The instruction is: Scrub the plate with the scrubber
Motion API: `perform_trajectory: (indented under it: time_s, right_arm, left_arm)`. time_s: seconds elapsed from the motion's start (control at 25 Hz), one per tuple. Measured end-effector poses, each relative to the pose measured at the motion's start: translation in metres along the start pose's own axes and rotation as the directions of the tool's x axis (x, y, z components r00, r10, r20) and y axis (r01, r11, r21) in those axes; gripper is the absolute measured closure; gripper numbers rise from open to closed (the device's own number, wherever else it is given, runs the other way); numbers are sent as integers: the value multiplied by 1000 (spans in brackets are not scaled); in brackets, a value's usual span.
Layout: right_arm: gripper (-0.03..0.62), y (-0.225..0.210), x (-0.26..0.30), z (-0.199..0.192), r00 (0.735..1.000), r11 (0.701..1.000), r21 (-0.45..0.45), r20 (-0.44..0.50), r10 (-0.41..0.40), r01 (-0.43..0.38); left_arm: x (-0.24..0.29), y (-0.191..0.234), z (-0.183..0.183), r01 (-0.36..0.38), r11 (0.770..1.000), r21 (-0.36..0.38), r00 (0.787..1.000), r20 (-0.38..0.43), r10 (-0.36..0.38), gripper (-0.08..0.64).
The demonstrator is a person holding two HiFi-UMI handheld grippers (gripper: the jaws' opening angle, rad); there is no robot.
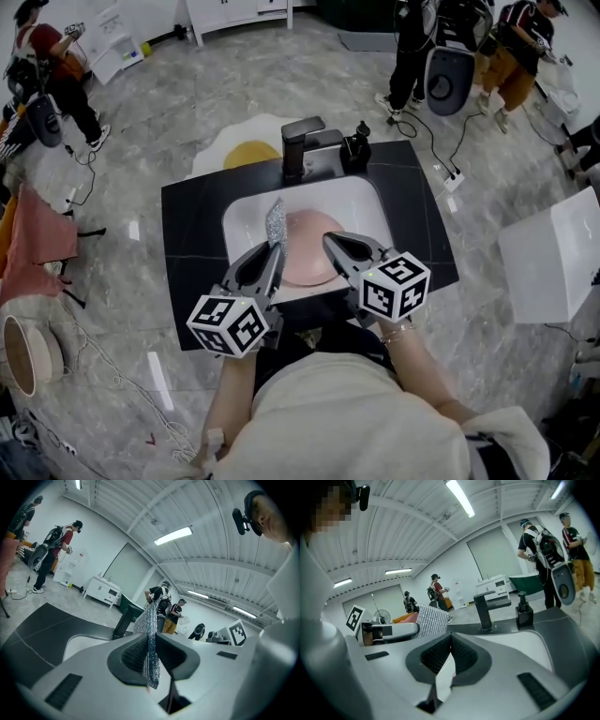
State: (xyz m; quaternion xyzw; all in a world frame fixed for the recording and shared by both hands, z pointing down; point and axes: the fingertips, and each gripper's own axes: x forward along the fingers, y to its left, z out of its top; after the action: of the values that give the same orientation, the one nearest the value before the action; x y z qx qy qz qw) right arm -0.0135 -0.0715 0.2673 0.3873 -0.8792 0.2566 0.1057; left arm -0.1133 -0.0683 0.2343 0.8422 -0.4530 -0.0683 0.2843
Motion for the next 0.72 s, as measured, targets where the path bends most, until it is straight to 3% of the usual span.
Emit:
perform_trajectory:
  time_s: [0.4,0.72]
  right_arm:
    - [584,-25,-2,-9,997,998,23,-44,-66,67]
    - [584,-63,-1,-8,989,995,5,-112,-95,96]
  left_arm:
    - [8,22,-12,-36,999,-24,999,-42,35,491]
    - [25,24,-7,-81,996,28,996,-42,82,491]
